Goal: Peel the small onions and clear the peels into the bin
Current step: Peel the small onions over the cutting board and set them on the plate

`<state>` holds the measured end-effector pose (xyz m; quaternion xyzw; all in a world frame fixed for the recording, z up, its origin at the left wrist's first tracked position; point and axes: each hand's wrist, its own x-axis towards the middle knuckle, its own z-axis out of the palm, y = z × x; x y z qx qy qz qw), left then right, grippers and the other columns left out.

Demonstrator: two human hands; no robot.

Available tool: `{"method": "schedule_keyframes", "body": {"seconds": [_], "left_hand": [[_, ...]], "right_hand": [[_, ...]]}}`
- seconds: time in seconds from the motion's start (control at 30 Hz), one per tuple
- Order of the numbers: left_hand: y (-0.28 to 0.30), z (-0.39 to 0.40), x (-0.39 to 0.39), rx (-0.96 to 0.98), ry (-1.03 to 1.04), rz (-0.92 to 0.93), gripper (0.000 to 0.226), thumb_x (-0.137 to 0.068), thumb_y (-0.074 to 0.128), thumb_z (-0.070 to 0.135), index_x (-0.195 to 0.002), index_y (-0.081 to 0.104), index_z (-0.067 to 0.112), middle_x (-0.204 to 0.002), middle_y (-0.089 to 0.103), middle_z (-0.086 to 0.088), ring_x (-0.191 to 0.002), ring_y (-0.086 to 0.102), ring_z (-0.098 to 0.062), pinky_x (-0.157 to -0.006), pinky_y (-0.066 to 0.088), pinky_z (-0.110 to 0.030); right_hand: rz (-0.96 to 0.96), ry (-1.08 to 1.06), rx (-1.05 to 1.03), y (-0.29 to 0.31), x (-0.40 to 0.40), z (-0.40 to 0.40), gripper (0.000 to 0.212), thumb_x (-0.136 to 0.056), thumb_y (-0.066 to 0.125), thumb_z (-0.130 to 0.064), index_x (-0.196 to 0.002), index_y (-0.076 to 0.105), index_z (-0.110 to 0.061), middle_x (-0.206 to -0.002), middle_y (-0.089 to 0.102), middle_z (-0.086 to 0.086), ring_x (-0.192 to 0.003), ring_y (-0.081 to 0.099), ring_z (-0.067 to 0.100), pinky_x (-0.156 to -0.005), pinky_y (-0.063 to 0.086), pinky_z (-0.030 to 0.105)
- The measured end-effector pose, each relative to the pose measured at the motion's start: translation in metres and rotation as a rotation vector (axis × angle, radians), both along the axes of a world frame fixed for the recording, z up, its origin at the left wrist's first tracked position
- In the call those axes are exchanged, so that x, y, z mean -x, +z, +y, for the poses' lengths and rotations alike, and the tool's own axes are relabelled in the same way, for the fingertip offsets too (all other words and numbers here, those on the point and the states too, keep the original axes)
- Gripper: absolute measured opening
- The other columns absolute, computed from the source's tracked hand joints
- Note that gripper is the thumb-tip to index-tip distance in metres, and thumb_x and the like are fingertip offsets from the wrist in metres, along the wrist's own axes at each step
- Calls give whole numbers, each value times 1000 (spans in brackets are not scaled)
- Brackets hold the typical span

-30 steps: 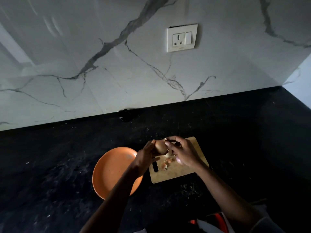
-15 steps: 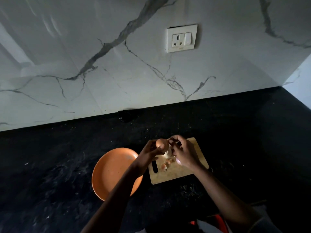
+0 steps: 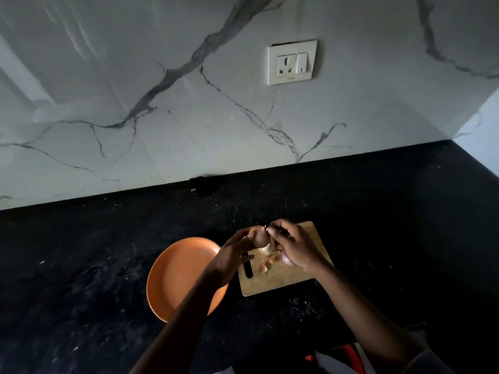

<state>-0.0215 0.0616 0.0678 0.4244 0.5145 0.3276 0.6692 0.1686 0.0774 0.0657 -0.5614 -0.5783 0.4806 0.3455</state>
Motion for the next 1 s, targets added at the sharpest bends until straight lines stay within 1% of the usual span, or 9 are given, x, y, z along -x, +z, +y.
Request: {"method": "schedule_keyframes", "body": {"seconds": [0.1, 0.23, 0.33, 0.47, 0.57, 0.73, 0.8, 0.87, 1.0], "left_hand": [[1, -2, 0, 23, -5, -9, 35, -108, 35, 34, -135, 56, 28, -126, 69, 4, -120, 62, -14, -103, 42, -42], [-2, -3, 4, 35, 18, -30, 37, -107, 34, 37, -136, 55, 29, -130, 67, 3, -124, 59, -16, -104, 40, -42], [-2, -3, 6, 16, 28, -24, 34, -105, 39, 38, -132, 58, 29, -128, 68, 4, -121, 61, -14, -106, 40, -45], [2, -3, 4, -17, 14, 25, 32, -105, 41, 41, -130, 58, 31, -124, 69, 7, -119, 62, -12, -103, 43, -43], [5, -4, 2, -54, 9, 49, 31, -104, 44, 37, -130, 58, 28, -124, 68, 5, -116, 63, -10, -91, 47, -32], [3, -7, -3, -149, -2, 95, 44, -93, 64, 27, -133, 53, 11, -115, 70, -2, -94, 70, -5, -62, 55, -19], [4, -8, -6, -153, 1, 101, 59, -83, 71, 31, -134, 52, 8, -114, 71, -5, -95, 71, -11, -63, 55, -22], [6, -9, -8, -139, -24, 68, 50, -89, 67, 32, -134, 54, 16, -118, 71, -3, -101, 70, -13, -71, 53, -23], [8, -9, -3, -71, -99, 36, 42, -92, 60, 42, -133, 55, 35, -128, 68, 5, -120, 61, -12, -99, 45, -37]], "right_hand": [[23, -19, 13, -1, 2, 0, 7, -94, 62, -44, -93, 69, -41, -91, 73, -5, -86, 71, 16, -76, 61, 42], [-28, -25, -8, 7, 2, 0, 16, -99, 58, -39, -104, 68, -28, -92, 72, -9, -77, 67, 0, -64, 52, 21], [-123, 53, -82, 8, 1, -2, 24, -97, 59, -46, -111, 68, -29, -101, 71, -12, -87, 67, 0, -67, 51, 15], [-103, 2, -137, 4, 7, -3, 25, -88, 71, -45, -107, 70, -29, -105, 70, -14, -96, 67, 2, -76, 56, 22], [-86, -93, -124, 3, 11, -3, 15, -87, 74, -38, -97, 72, -26, -98, 72, -11, -80, 69, 2, -61, 54, 19], [-252, -136, -195, -7, 6, -5, 6, -92, 69, -35, -95, 69, -30, -97, 70, -13, -89, 65, 3, -70, 50, 15], [-256, -143, -193, -7, 7, -7, 7, -94, 67, -34, -97, 69, -28, -97, 69, -12, -86, 65, 3, -65, 48, 10], [-187, -160, -157, -3, 8, -9, 7, -95, 66, -33, -98, 69, -27, -96, 70, -7, -77, 67, 0, -56, 49, 12], [36, -167, 1, -2, 11, -6, 12, -93, 69, -26, -86, 70, -34, -86, 73, 2, -71, 72, 13, -56, 60, 34]]}}
